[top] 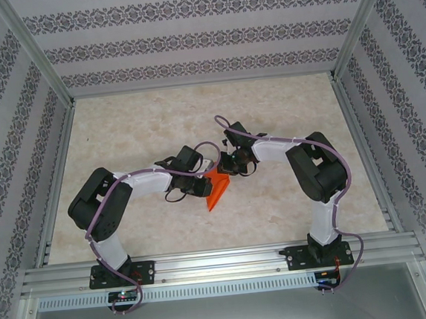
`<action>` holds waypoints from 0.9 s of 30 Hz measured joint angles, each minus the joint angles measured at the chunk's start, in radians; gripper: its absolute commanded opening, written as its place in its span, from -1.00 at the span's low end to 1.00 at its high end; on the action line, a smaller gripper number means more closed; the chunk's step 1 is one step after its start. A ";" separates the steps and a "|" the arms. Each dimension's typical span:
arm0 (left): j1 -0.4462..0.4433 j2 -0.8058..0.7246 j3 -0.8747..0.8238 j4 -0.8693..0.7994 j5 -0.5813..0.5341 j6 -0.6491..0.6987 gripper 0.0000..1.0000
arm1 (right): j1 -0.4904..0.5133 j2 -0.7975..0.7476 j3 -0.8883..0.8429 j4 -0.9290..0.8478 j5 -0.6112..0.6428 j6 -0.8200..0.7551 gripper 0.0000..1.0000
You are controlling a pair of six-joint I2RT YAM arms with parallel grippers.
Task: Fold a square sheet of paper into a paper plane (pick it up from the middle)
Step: Third fold the triangle at the center of the table.
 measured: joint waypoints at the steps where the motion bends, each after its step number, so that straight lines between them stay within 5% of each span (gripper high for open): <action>1: 0.000 0.000 0.000 0.001 0.000 -0.002 -0.81 | 0.000 0.000 -0.001 0.003 -0.002 0.004 -0.77; 27: 0.000 -0.004 -0.010 0.029 0.040 -0.044 -0.79 | 0.000 0.000 -0.008 0.014 -0.005 0.015 -0.79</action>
